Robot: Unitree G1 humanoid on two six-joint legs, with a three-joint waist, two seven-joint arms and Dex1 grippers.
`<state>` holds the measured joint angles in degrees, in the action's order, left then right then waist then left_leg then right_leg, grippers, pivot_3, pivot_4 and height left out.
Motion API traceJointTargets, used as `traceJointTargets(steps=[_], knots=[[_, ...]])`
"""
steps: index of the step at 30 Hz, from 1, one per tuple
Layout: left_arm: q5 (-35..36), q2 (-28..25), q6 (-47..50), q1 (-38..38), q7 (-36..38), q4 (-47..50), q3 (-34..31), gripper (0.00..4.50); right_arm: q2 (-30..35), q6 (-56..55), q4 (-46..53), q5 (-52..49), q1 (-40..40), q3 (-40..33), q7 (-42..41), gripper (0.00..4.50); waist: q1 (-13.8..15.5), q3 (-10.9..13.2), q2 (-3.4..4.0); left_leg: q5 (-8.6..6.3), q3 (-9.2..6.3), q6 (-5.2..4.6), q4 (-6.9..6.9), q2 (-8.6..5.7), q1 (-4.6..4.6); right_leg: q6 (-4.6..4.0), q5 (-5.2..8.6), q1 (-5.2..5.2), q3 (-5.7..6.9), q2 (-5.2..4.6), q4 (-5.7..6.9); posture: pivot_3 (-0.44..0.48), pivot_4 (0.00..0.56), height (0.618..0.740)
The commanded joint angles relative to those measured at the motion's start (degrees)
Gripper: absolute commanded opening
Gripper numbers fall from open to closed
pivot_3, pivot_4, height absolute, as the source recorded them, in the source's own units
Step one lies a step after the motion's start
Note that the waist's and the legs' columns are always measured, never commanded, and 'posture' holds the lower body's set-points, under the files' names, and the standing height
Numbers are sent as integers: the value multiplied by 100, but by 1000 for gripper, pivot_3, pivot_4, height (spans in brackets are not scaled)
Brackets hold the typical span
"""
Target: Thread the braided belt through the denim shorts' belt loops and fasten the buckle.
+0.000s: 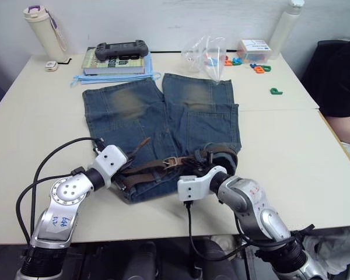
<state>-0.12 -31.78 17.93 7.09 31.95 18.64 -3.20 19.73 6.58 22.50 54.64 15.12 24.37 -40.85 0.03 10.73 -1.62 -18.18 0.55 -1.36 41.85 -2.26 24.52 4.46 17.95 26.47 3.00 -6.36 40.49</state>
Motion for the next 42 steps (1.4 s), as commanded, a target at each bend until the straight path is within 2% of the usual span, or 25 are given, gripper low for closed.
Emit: traceJointTargets(steps=[1, 3, 13, 16, 20, 21, 30, 32, 33, 34, 37, 42], knots=[[1, 48, -98, 38, -73, 161, 77, 0, -118, 161, 267, 151, -29, 60, -8, 2197, -5, 0, 0, 0, -1, 0, 0, 0, 0, 0, 0, 1, 0, 0, 1, 0, 150, 667], [-11, 48, -113, 32, -79, 158, 97, 0, -153, 186, 322, 229, -31, 109, -17, 3180, -2, 0, 0, 0, -1, 1, 0, 0, 0, 0, 0, 1, 0, 0, 1, 0, 150, 667], [-33, 63, -135, -21, -155, 169, 167, 0, -350, 229, 387, 441, 22, 403, -103, 3180, -1, 0, 0, -1, -1, 2, 0, -1, 0, 0, 0, 0, 1, 0, -1, 0, 150, 667], [-31, 62, -122, -42, -174, 183, 169, 0, -390, 412, 335, 502, -20, 336, -141, 2395, 0, 0, 0, -1, -2, 2, 0, -1, 0, 0, 0, 0, 1, 0, -1, 0, 150, 667], [-25, 52, -100, -74, -190, 209, 169, 0, -519, 800, 323, 623, -75, 188, -73, 403, 0, 0, 0, -1, -2, 2, 0, -1, 0, 0, 0, 0, 1, 0, -1, 0, 150, 667], [-16, 52, -92, -78, -194, 214, 168, 0, -528, 832, 316, 635, -68, 186, -77, 200, -1, 0, 0, -1, -3, 2, 0, -1, 0, 0, 0, 0, 1, 0, -1, 0, 150, 667], [1, 44, -92, -81, -196, 208, 193, 0, -611, 947, 273, 667, 64, 235, 16, 199, -2, 0, 0, -1, -4, 3, 0, -1, 0, 0, 0, 0, 1, 0, -2, 0, 150, 667], [-1, 41, -107, -83, -192, 197, 201, 0, -668, 1003, 370, 556, 26, 160, 24, 1202, -2, 0, 0, -1, -4, 3, 0, -1, 0, 0, 0, 0, 2, 0, -2, 0, 150, 667], [1, 43, -108, -83, -190, 195, 204, 0, -654, 1008, 388, 560, 16, 155, 9, 1490, -2, 0, 0, -1, -4, 3, 0, -1, 0, 0, 0, 0, 1, 0, -2, 0, 150, 667], [5, 47, -105, -83, -190, 193, 206, 0, -626, 1010, 392, 595, 3, 155, 15, 2086, -1, 0, 0, -1, -3, 3, 0, -1, 0, 0, 0, 0, 1, 0, -2, 0, 150, 667], [12, 53, -110, -85, -181, 190, 218, 0, -533, 1006, 386, 685, -42, 154, -17, 3370, -5, 0, 0, -2, -4, 4, 0, -1, 0, 0, 0, 1, 2, 0, -2, 0, 150, 667], [8, 53, -106, -53, -177, 152, 233, 0, -546, 1004, 365, 645, -48, 178, -30, 3370, -3, 0, 0, -2, -4, 4, 0, -1, 0, 0, 1, 1, 2, 0, -2, 0, 150, 667]])
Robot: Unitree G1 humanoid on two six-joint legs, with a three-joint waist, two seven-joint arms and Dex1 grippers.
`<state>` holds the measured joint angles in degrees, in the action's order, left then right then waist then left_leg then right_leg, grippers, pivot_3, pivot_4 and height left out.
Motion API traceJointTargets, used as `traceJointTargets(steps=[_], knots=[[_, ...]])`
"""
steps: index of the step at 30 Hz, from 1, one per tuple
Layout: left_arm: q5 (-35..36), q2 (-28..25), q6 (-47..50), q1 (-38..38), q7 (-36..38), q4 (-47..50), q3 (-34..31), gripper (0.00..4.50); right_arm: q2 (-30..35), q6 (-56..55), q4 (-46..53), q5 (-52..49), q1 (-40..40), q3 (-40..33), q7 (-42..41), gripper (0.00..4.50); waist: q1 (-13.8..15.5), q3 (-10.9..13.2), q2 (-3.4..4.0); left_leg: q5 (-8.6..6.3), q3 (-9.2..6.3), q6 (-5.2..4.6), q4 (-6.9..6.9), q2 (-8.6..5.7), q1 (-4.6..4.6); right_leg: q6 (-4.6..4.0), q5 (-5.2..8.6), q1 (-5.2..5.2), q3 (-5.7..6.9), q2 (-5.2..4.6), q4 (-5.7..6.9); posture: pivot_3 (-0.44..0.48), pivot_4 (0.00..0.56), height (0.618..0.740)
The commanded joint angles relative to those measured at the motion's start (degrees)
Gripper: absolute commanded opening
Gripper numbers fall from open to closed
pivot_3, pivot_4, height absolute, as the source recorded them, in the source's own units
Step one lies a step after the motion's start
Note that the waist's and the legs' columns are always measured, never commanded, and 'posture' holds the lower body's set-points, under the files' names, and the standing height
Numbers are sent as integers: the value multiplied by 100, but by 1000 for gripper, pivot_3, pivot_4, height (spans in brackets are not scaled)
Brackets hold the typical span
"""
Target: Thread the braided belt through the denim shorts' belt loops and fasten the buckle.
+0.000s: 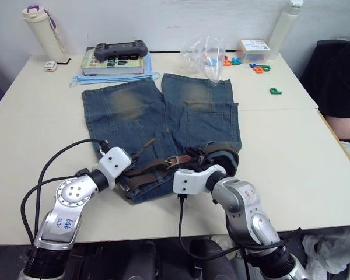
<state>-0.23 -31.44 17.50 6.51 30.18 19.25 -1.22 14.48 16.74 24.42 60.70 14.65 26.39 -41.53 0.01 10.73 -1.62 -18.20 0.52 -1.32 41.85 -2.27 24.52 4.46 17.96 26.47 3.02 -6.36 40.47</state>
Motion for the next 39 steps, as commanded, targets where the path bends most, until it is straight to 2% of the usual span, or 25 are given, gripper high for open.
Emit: traceJointTargets(steps=[1, 4, 9, 10, 14, 21, 27, 34, 39], knots=[[18, 20, -62, 6, -3, 91, 36, 0, -35, -21, 172, 35, 5, -5, 43, 3370, -1, 0, 0, 0, 0, 0, 0, 0, 0, 0, 0, 0, 0, 0, 0, 0, 150, 667], [8, 19, -48, 2, -12, 88, 38, 0, -130, -22, 170, 44, 34, 35, 114, 2619, -1, 0, 0, 0, 0, 0, 0, 0, 0, 0, 0, 0, 0, 0, 0, 0, 150, 667], [-2, 16, -40, -4, -21, 83, 36, 0, -193, 24, 145, 90, 79, -30, 200, 198, -1, 0, 0, 0, 0, 0, 0, 0, 0, 0, 0, 0, 0, 0, 0, 0, 150, 667], [-3, 14, -39, 0, -19, 76, 38, 0, -210, 23, 139, 87, 125, -54, 241, 89, -1, 0, 0, 0, 0, 0, 0, 0, 0, 0, 0, 0, 0, 0, 0, 0, 150, 667], [1, -2, -16, -12, 8, 81, 51, 0, -260, 47, 157, 145, 300, -154, 427, 89, -6, 0, 0, 0, 0, 0, 0, 0, 0, 0, 0, 0, 0, 0, 0, 0, 150, 667], [14, -18, -7, -5, 46, 39, 68, 0, 437, -968, -45, 322, 912, 179, 515, 89, -4, 1, 1, -1, -1, 1, 0, -2, 1, 0, 0, 1, 1, 0, -2, 0, 150, 667], [-22, -71, -78, -2, 110, 13, 95, 0, 666, -1365, -443, 209, 1211, 207, 477, 89, -11, 1, 1, 0, 0, 2, -1, 2, 1, -2, 2, 2, 2, 1, 0, 0, 150, 667], [-286, -464, -180, -74, 303, 25, 215, 0, 563, -1767, -1031, 55, 1859, 271, 585, 89, -32, 1, 1, 0, 1, 3, 0, 2, 1, -2, 1, 3, 1, 2, 2, 0, 150, 667], [-427, -706, -46, -291, 332, 65, 212, 0, 472, -1916, -1142, -18, 1923, 304, 601, 89, -28, 1, 2, -1, 0, 4, 0, 3, 2, -6, 4, 5, 1, 2, 3, 0, 150, 667]])
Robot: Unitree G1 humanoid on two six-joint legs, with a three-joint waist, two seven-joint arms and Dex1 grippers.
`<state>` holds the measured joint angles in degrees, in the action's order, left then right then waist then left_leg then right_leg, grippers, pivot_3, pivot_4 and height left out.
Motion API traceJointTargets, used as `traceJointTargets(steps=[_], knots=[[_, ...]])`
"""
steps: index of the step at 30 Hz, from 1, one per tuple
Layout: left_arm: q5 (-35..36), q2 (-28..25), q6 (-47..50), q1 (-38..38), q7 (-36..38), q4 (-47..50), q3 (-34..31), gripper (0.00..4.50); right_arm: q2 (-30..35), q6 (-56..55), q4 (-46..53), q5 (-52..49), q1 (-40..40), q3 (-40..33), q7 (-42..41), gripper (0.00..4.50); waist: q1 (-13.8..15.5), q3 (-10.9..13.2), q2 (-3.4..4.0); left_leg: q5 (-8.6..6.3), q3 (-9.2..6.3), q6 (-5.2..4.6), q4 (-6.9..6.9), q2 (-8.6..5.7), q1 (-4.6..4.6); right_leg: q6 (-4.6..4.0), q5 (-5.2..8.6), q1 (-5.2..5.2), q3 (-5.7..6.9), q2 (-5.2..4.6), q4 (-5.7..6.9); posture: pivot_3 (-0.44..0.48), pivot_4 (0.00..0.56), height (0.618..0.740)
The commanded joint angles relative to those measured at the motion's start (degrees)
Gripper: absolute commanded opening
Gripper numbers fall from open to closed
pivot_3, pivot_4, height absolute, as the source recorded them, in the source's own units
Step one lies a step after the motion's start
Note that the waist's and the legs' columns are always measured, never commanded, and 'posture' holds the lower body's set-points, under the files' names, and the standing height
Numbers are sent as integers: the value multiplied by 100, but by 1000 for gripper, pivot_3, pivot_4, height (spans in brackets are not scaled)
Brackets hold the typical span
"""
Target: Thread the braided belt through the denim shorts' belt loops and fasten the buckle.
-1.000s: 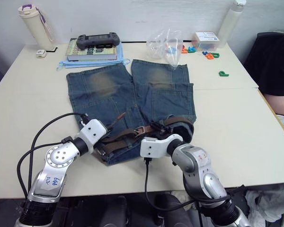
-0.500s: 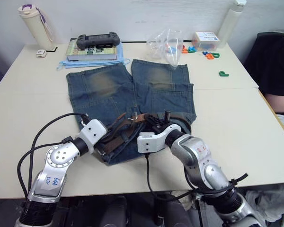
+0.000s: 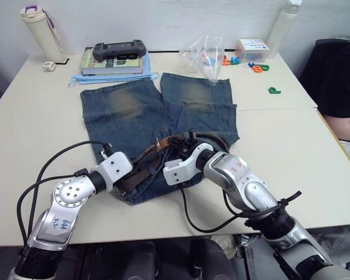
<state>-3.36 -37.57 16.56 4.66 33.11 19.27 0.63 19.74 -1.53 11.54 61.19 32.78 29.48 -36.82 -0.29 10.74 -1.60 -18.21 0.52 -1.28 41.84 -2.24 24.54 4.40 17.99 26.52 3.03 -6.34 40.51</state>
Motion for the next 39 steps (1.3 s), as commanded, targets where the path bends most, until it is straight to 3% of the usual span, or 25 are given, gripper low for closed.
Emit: traceJointTargets(steps=[1, 18, 29, 39], knots=[[-138, -111, 52, -121, 36, 64, 29, 0, -55, -105, 146, -63, 107, -6, 124, 89, 3, 0, 0, 0, 0, 0, 0, 0, 0, 0, 0, 0, 0, 0, 0, 0, 150, 667], [-370, 1, 39, 512, 51, 386, 220, 0, -105, -239, 159, -201, -32, 75, -19, 89, 16, 0, 0, 0, 0, -1, 0, 0, 1, 0, 0, 1, 1, 0, 2, 0, 150, 667], [-263, -215, -406, 48, 122, 430, -264, 0, -110, -171, 115, -278, -101, 26, -9, 89, 0, 0, 0, 0, 1, 1, 0, 3, 2, -3, 2, 4, 0, 1, 3, 0, 150, 667], [-577, -294, -505, 438, 251, 280, 91, 0, -135, -179, 144, -300, -113, 75, -44, 89, 1, 0, 0, -1, 0, 0, 0, 2, 2, -3, 2, 3, 1, 1, 4, 0, 150, 667]])
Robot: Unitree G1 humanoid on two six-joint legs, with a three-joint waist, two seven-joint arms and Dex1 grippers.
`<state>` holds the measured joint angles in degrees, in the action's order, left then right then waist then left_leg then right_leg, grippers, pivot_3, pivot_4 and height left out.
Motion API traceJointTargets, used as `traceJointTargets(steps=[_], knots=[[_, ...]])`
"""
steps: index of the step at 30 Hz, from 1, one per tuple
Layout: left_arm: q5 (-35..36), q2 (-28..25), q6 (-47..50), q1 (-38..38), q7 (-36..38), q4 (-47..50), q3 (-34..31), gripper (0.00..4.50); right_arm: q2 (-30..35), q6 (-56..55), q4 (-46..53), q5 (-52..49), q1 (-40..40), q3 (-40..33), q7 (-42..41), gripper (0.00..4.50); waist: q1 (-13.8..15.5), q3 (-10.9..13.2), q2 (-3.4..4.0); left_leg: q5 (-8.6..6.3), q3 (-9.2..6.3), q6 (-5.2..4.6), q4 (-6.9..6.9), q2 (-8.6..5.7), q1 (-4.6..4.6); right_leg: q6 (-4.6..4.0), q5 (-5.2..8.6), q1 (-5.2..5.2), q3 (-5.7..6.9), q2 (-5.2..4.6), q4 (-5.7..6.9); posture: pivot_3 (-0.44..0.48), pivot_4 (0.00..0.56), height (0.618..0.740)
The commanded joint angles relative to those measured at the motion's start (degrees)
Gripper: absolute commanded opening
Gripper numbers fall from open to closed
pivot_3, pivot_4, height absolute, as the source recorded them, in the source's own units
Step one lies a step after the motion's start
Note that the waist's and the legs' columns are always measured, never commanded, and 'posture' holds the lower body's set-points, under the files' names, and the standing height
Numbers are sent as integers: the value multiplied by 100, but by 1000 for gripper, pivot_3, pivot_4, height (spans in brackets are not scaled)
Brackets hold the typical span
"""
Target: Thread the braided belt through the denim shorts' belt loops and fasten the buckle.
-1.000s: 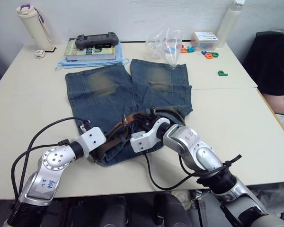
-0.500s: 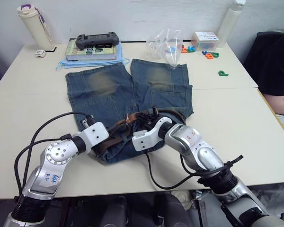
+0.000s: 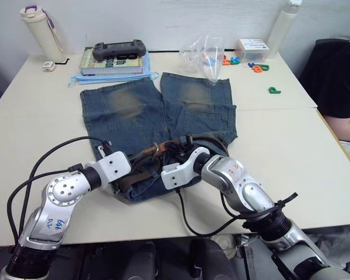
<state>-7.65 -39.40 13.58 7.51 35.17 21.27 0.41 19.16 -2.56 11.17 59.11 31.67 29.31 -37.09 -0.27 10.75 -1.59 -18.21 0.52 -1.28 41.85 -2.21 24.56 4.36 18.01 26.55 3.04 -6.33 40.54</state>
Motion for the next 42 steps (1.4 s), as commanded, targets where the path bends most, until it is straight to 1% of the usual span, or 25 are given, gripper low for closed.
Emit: traceJointTargets(steps=[1, 5, 10, 16, 23, 31, 35, 39, 42], knots=[[-239, -167, -286, 177, 61, 25, 173, 0, -80, -76, 174, -91, 4, 96, -18, 89, -3, 0, 0, 0, 0, 0, 0, 0, 0, 0, 0, 0, 0, 0, 0, 0, 150, 667], [-590, -431, -568, 189, 95, -160, 319, 0, -71, -67, 186, -89, -9, 94, -28, 89, -7, 0, 0, 0, 1, 0, 0, 1, 0, -1, 0, 2, -1, 2, 1, 0, 150, 667], [-850, -611, -678, 220, 40, -234, 270, 0, -71, -52, 184, -86, -20, 87, -28, 89, -4, 0, 0, -3, 1, -5, 0, 1, 0, -1, 1, 2, -1, 2, 1, 0, 150, 667], [-1055, -681, -684, 349, 91, -264, 295, 0, -92, -52, 170, -94, -26, 95, -17, 89, -5, 0, 0, -4, 1, -6, 0, 1, 1, -1, 1, 2, 0, 2, 1, 0, 150, 667], [-1124, -691, -731, 380, 217, -250, 323, 0, -87, -97, 157, -86, 34, 104, -29, 89, -7, 0, 0, -3, 1, -6, 0, 1, 2, 0, 2, 3, -1, 2, 4, 0, 150, 667], [-1255, -365, -769, 700, 90, -440, 601, 0, -93, -340, 61, -73, 304, 263, -57, 89, -9, 0, 0, -3, 2, -5, 1, 0, 2, 0, 2, 4, -1, 2, 5, 0, 150, 667], [-1258, -109, -704, 817, 27, -468, 655, 0, -123, -397, -49, -94, 416, 283, -39, 89, 0, 0, 0, -2, 3, -4, 3, 0, 2, 1, 3, 5, -1, 3, 10, 0, 150, 667], [-1237, 22, -733, 817, 46, -517, 700, 0, -128, -401, -92, -127, 444, 292, -24, 89, 6, 0, 0, -2, 1, -4, 8, 0, 6, 2, 3, 5, 0, 2, 12, 0, 150, 667], [-1209, 18, -832, 714, 84, -468, 655, 0, -131, -382, -105, -142, 441, 287, -20, 89, 3, 0, 0, -2, 1, -4, 10, 0, 7, 3, 3, 6, -1, 2, 12, 0, 150, 667]])
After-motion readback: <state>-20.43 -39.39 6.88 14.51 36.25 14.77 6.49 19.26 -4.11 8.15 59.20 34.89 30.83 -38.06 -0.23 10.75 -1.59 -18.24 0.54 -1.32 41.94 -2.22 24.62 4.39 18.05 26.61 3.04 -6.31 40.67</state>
